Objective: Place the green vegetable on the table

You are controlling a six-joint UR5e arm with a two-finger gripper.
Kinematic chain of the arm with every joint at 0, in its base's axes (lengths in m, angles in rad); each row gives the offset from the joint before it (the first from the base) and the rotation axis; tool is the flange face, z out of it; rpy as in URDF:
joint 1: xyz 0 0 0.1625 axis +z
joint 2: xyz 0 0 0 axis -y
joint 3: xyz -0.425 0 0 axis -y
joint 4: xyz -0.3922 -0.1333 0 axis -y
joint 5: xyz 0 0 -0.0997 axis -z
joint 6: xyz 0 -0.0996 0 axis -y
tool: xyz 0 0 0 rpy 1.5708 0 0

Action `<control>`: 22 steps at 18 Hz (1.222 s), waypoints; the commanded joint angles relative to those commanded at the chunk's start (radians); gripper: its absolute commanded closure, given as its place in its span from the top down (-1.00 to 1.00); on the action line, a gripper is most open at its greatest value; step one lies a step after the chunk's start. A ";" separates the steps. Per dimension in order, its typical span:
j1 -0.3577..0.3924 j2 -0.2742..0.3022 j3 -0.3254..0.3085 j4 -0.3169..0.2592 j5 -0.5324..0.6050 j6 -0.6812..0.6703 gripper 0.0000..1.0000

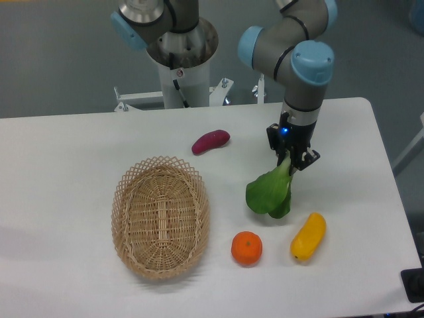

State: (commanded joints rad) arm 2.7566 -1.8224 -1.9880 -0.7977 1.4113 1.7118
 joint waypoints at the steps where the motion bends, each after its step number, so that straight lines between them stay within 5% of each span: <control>1: 0.002 -0.002 -0.006 0.000 0.000 0.000 -0.17; 6: 0.000 -0.017 -0.020 0.000 0.005 0.006 -0.02; 9: 0.000 -0.017 -0.006 0.002 0.006 0.003 0.85; 10: 0.000 -0.017 0.003 0.002 0.006 0.000 1.00; 22: 0.011 0.077 0.121 -0.002 0.006 -0.078 1.00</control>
State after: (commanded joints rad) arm 2.7673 -1.7457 -1.8671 -0.7992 1.4174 1.6338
